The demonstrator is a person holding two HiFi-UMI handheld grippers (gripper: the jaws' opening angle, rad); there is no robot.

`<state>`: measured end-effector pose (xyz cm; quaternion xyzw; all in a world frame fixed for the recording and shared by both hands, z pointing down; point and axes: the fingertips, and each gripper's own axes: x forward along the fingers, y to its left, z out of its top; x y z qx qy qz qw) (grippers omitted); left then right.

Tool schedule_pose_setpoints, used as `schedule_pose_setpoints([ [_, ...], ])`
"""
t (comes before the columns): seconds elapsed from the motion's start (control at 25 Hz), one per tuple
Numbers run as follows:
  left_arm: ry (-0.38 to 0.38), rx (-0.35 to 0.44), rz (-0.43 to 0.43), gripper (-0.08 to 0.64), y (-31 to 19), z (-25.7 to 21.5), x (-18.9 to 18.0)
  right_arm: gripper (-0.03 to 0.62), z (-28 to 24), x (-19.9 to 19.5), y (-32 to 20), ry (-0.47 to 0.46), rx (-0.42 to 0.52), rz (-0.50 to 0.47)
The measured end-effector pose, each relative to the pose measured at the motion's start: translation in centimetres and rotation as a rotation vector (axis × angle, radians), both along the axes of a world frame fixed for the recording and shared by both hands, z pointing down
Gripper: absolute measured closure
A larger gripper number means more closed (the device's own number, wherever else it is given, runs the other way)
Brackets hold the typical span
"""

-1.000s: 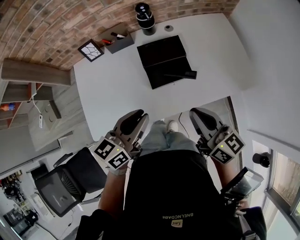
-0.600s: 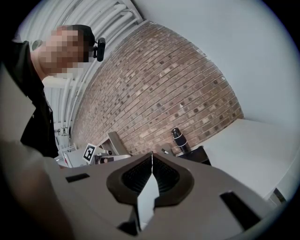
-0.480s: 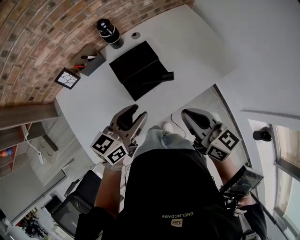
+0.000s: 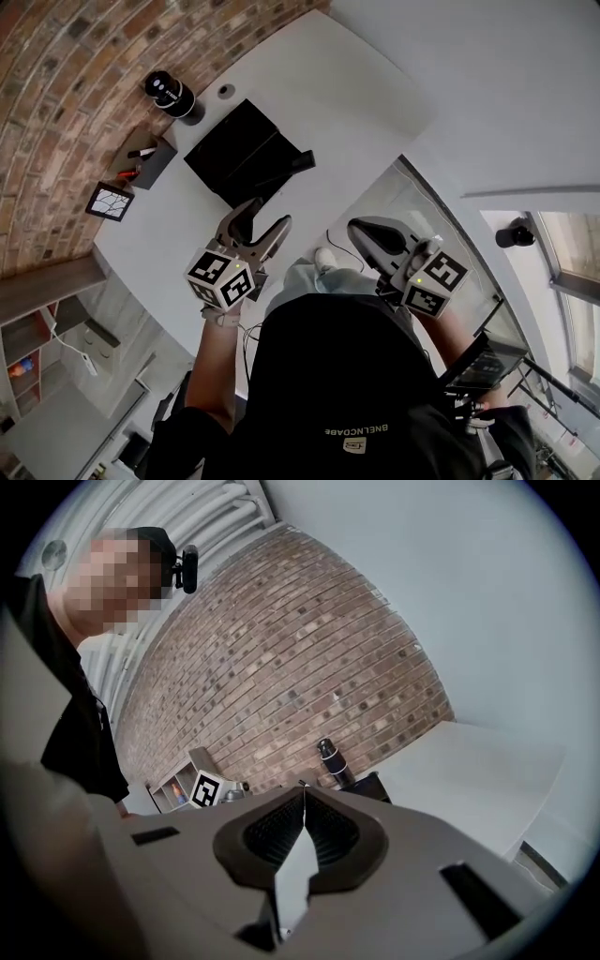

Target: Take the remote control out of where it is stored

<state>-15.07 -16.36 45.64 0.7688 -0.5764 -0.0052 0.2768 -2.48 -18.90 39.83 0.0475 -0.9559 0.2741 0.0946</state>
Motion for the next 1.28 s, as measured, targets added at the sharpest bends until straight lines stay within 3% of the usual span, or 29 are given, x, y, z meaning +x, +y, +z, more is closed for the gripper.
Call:
schedule_pose_setpoints([
  [0.32, -0.091, -0.106, 0.091, 0.256, -3.5, 5.4, 0.1, 0.586, 0.0, 0.9, -1.0, 0.009, -0.010, 0.097],
  [0.56, -0.182, -0.161, 0.099, 0.230, -5.9, 9.2, -1.1, 0.586, 0.1, 1.5, -1.3, 0.014, -0.017, 0.163],
  [1.28, -0.318, -0.308, 0.267, 0.161, -11.1, 17.9, -1.4, 0.586, 0.8, 3.2, -1.6, 0.046, -0.042, 0.320],
])
